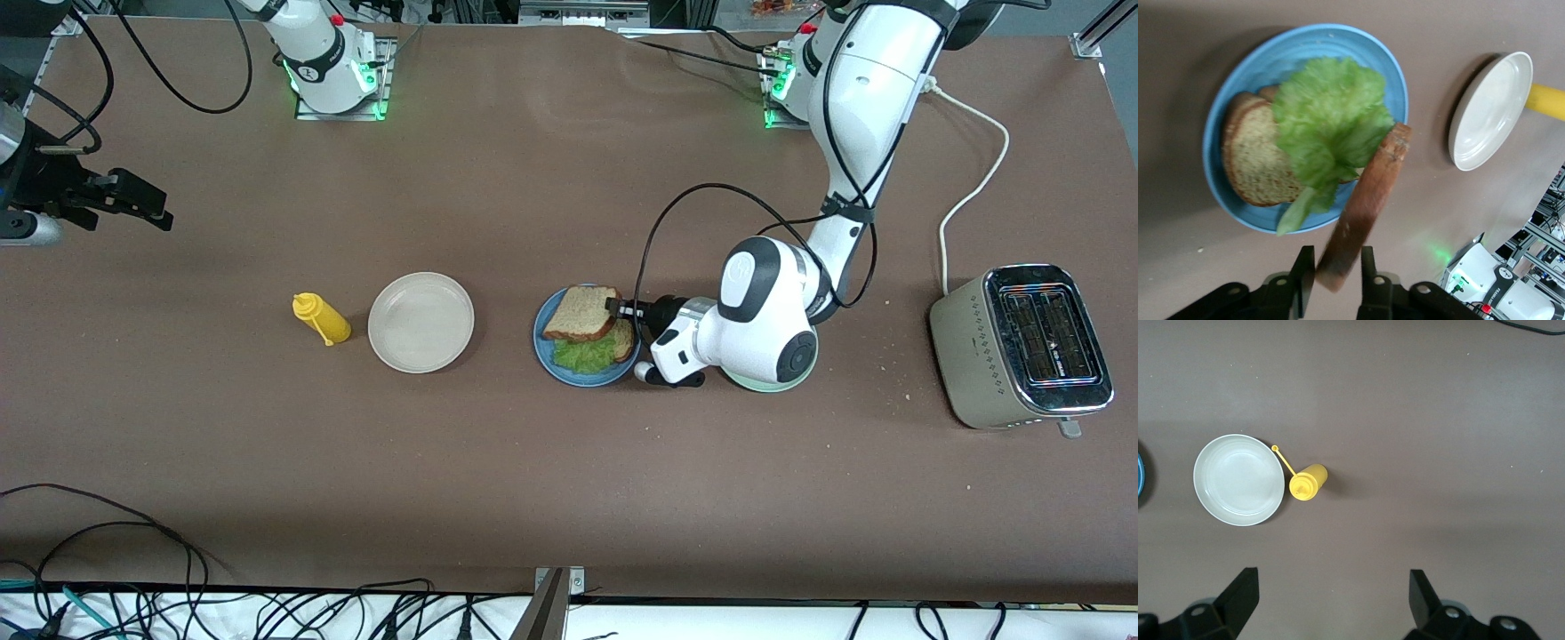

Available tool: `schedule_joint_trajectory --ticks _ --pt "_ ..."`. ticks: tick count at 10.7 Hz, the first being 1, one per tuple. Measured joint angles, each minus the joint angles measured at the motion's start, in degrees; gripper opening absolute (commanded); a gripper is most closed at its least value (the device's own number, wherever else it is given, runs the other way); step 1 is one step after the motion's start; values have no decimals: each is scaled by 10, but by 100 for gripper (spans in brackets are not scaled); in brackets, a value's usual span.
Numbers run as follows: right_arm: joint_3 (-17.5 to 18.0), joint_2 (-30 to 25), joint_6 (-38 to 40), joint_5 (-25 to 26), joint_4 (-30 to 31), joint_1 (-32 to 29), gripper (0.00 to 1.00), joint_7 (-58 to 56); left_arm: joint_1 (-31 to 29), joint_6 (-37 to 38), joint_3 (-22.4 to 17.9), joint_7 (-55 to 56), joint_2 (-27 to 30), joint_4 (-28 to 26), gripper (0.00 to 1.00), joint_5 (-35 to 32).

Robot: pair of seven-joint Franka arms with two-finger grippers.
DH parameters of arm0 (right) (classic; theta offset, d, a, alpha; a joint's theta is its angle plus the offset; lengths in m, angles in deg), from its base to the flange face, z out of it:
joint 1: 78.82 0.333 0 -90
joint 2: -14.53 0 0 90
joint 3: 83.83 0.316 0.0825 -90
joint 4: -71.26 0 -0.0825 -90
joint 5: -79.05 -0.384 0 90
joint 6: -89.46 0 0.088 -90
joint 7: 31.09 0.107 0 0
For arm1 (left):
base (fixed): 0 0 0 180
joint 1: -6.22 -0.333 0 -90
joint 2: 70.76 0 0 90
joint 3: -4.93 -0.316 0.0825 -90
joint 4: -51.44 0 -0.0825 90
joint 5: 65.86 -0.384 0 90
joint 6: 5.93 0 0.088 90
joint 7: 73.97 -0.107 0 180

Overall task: Make sandwich in blue plate with both arms
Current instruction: 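Lower the toast onto the lettuce and open the left gripper, then raise the left gripper and move it back toward the toaster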

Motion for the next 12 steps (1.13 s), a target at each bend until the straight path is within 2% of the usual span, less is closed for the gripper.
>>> schedule_joint_trajectory --ticks 4,5,7,10,12 --pt "1 0 0 0 0 0 100 0 -5 0 -8 0 -9 -12 54 0" --pt "3 0 0 0 0 1 100 0 -6 -1 -9 0 -11 -12 61 0" --pt "4 0 0 0 0 1 100 0 -9 -1 -21 0 -11 -11 100 0" --pt "4 0 0 0 0 1 100 0 -37 35 -52 0 4 -1 100 0" --pt "4 0 0 0 -1 0 100 0 -72 68 -53 0 39 3 100 0"
